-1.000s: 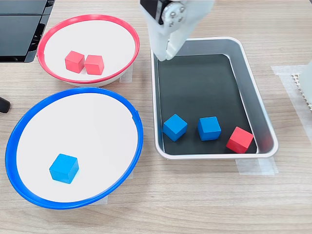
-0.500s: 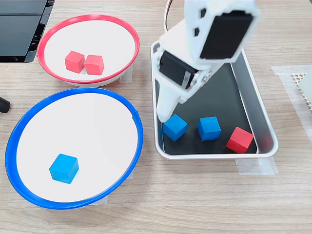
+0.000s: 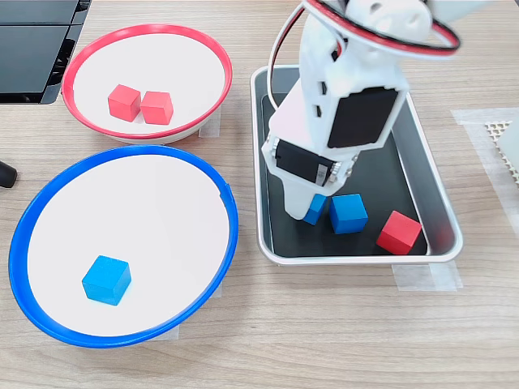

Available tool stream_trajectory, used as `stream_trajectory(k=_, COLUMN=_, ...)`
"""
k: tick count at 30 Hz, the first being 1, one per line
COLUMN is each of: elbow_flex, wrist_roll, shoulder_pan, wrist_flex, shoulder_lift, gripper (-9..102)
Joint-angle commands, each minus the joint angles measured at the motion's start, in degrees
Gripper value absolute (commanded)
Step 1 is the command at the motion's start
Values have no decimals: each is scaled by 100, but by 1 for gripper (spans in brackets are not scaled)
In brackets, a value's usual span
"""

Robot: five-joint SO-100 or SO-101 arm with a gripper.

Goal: Move six blocks tray to matching dishes

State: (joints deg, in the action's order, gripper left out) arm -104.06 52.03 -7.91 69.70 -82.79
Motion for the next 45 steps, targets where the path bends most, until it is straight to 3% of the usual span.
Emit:
stream_trajectory(k=1, elbow_flex=255, wrist_roll=396, shoulder_pan=18, wrist_flex=949, shoulder_lift=-325, gripper=0)
stream_trajectory(k=3, elbow_flex=686, wrist_roll=290, shoulder_pan=53, wrist_flex=1538, shoulder_lift=-545, gripper=0)
stream_trajectory(k=7, elbow_flex=1661, wrist_roll=-483, shoulder_pan=44, wrist_flex=1608, shoulder_lift=-756, gripper=0)
stream_trajectory(k=10, elbow_flex=2443, wrist_roll=-1134, shoulder_pan=35, wrist_flex=1187, shoulder_lift=-598, gripper=0)
stream_trajectory(k=13, elbow_flex=2654, wrist_roll=-1591, shoulder_pan=35, wrist_flex=202, shoulder_lift=-229, gripper=0)
stream_trajectory(k=17, elbow_flex=2540, wrist_roll=-1608, shoulder_pan=-44, wrist_flex=-756, shoulder_lift=457, gripper=0)
stream_trajectory(k=22, elbow_flex=2742, wrist_roll=-2013, shoulder_pan=-9, wrist_flex=-879, shoulder_lift=914, gripper=15)
stream_trajectory(k=26, elbow_flex=2769, wrist_roll=-2188, shoulder_pan=26, wrist_flex=-729, shoulder_lift=870, gripper=18)
stream_trajectory(k=30, elbow_flex=2733, wrist_roll=-2127, shoulder_pan=26, wrist_flex=-387, shoulder_lift=527, gripper=8)
stream_trajectory(k=31, elbow_flex=2698, wrist_roll=-1942, shoulder_pan=26, wrist_flex=-193, shoulder_lift=404, gripper=1)
stream_trajectory(k=34, elbow_flex=2118, wrist_roll=-1450, shoulder_pan=114, wrist_flex=1143, shoulder_lift=-343, gripper=0)
stream_trajectory(k=36, elbow_flex=1406, wrist_roll=-1072, shoulder_pan=193, wrist_flex=1468, shoulder_lift=-800, gripper=0)
stream_trajectory(k=40, elbow_flex=-229, wrist_roll=-571, shoulder_pan=369, wrist_flex=1354, shoulder_lift=-1600, gripper=6)
stream_trajectory(k=45, elbow_flex=-844, wrist_roll=-308, shoulder_pan=272, wrist_flex=1187, shoulder_lift=-1652, gripper=15)
